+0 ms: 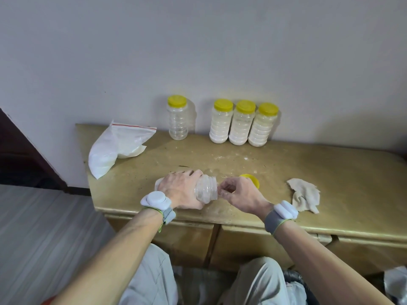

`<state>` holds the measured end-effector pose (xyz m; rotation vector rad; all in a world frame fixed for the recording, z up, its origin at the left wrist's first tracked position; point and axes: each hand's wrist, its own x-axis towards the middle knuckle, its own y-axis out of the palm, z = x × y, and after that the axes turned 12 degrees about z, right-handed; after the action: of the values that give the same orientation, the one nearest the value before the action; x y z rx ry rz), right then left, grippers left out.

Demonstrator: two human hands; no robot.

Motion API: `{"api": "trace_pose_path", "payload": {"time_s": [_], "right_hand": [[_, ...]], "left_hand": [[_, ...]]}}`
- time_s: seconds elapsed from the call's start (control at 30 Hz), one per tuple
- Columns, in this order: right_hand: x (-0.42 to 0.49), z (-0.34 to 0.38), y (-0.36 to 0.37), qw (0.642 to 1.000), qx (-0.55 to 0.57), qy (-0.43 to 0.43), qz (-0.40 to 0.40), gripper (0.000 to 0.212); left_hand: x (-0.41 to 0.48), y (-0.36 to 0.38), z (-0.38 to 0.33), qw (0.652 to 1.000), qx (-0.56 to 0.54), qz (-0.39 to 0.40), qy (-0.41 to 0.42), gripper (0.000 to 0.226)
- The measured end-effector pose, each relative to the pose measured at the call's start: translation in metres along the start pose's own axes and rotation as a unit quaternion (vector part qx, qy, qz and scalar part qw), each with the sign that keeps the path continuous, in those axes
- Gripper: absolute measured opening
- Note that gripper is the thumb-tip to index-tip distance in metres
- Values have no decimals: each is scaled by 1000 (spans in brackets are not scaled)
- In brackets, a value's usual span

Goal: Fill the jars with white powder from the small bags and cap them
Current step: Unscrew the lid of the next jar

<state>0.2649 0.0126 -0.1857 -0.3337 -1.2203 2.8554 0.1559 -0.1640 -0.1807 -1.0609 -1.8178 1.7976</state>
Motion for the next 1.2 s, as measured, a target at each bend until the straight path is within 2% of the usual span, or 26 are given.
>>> {"api": "trace_pose_path", "payload": {"time_s": [0.2,0.47,0.77,1.0,1.2], "right_hand": [[3,-3,5,999,-32,-4,-7,10],[5,-5,16,992,-107,-49,-33,13],[11,-6,29,991,-112,-69,-29,11],[15,-3,27,990,-104,-86,-32,8],[17,-5,25,992,-105,-64,-19,11]], "left_hand": [[-2,-1,2,1000,3,-2,-5,69],[-5,-2,5,1000,4,0,-18,61],[-7,-1,13,1000,28,4,-8,59],[-5,-1,17,1000,-9,6,-26,63],[-1,-3,12,1000,8,16,-10,63]]}}
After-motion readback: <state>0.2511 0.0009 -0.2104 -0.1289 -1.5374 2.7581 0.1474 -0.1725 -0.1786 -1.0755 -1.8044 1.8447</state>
